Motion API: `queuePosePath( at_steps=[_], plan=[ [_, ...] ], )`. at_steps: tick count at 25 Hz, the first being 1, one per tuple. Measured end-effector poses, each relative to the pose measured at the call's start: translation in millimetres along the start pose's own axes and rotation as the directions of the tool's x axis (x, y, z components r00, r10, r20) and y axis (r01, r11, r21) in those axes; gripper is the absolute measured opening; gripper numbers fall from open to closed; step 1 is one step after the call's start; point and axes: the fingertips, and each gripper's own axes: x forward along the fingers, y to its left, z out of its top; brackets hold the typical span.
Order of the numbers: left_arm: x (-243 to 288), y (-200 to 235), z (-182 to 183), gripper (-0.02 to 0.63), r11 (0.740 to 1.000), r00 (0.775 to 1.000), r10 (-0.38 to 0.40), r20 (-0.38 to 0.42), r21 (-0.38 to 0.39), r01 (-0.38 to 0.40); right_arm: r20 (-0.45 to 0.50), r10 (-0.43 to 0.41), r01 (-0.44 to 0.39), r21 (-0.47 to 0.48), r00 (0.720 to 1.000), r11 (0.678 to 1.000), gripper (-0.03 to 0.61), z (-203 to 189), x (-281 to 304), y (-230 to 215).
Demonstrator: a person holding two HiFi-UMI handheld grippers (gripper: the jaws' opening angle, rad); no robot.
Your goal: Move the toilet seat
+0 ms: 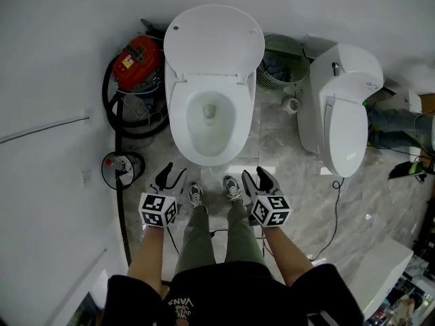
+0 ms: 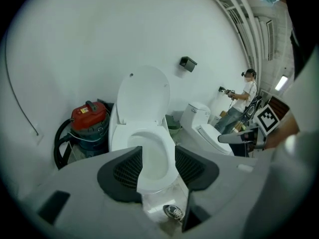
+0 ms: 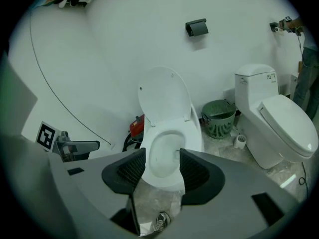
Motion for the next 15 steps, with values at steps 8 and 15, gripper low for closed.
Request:
queuePosePath(
  at_steps=[8, 15],
  plan=[
    [51.9, 25.6, -72.8, 0.204, 1.000, 0.997, -0.009, -0.083, -0.029, 0.006, -0.038, -0.028, 0.028, 0.005, 0.999, 1.000, 0.196, -55.8, 54.3, -18.1],
    [83.9, 48.5, -114.6, 0.207, 0.997, 0.995, 0.002, -0.103, -0.082, -0.010, -0.066, -0.036, 0.039, 0.049, 0.997, 0.998, 0.196, -100.6, 95.5, -34.7]
  ],
)
